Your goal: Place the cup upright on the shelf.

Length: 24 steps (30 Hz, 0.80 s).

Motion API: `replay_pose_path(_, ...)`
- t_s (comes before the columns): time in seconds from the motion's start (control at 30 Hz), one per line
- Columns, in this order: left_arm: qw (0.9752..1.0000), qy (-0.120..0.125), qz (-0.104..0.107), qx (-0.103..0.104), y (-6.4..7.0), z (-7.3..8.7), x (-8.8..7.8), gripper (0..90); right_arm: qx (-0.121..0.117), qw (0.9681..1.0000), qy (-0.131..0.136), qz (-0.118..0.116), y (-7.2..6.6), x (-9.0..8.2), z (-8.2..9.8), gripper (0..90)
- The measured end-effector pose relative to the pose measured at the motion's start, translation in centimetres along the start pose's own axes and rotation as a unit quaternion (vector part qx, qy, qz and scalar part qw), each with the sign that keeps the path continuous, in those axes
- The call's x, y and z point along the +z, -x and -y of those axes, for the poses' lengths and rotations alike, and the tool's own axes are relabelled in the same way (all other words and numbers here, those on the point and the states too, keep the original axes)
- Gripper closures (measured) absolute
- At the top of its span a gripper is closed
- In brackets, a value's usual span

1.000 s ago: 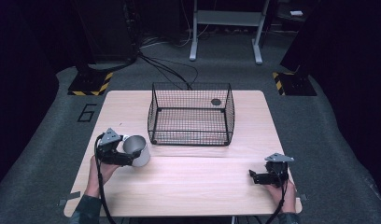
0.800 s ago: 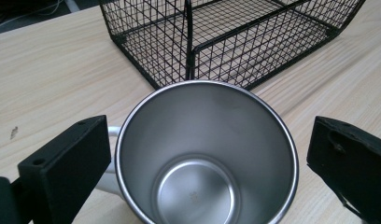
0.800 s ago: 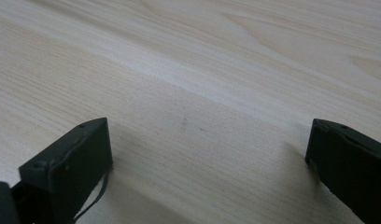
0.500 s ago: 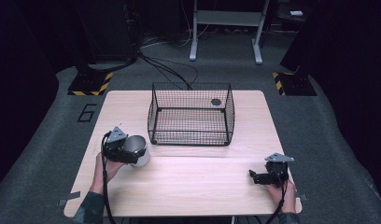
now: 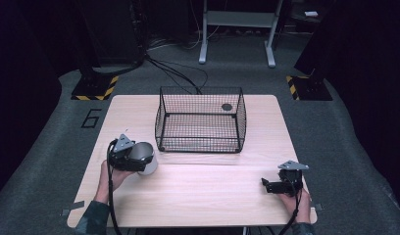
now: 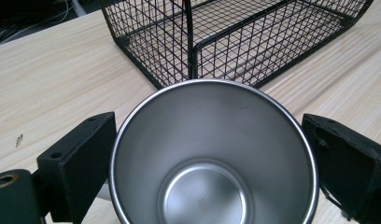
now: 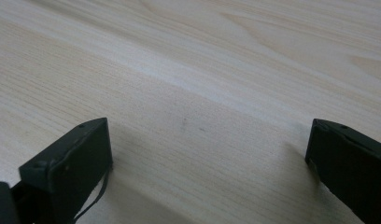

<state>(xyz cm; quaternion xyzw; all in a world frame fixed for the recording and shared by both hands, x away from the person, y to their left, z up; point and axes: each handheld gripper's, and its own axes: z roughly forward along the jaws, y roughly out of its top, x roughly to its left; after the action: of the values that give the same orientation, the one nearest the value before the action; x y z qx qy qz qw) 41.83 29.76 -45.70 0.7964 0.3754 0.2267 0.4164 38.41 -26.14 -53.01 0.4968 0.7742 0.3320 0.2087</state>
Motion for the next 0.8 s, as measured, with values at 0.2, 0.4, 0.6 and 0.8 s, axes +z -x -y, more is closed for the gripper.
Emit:
replay_pose_path(0.2, 1.0, -0.002, 0.0, 0.005, 0.1, -0.1, 0.0, 6.6, 0.001, 1.0, -0.002, 0.0, 0.0, 0.0, 0.0, 0.0)
replay_pose_path(0.4, 1.0, 0.007, 0.005, -0.002, -0.1, -0.1, -0.7, 6.6, -0.002, 1.0, -0.003, 0.0, 0.0, 0.0, 0.0, 0.0)
replay_pose_path(0.6, 0.9999, 0.011, 0.01, -0.005, -0.1, -0.1, -1.1, 6.6, 0.001, 1.0, -0.002, 0.0, 0.0, 0.0, 0.0, 0.0)
replay_pose_path(0.8, 0.9998, 0.012, 0.013, -0.001, 0.3, -0.4, -1.7, 6.6, 0.002, 1.0, -0.002, 0.0, 0.0, 0.0, 0.0, 0.0)
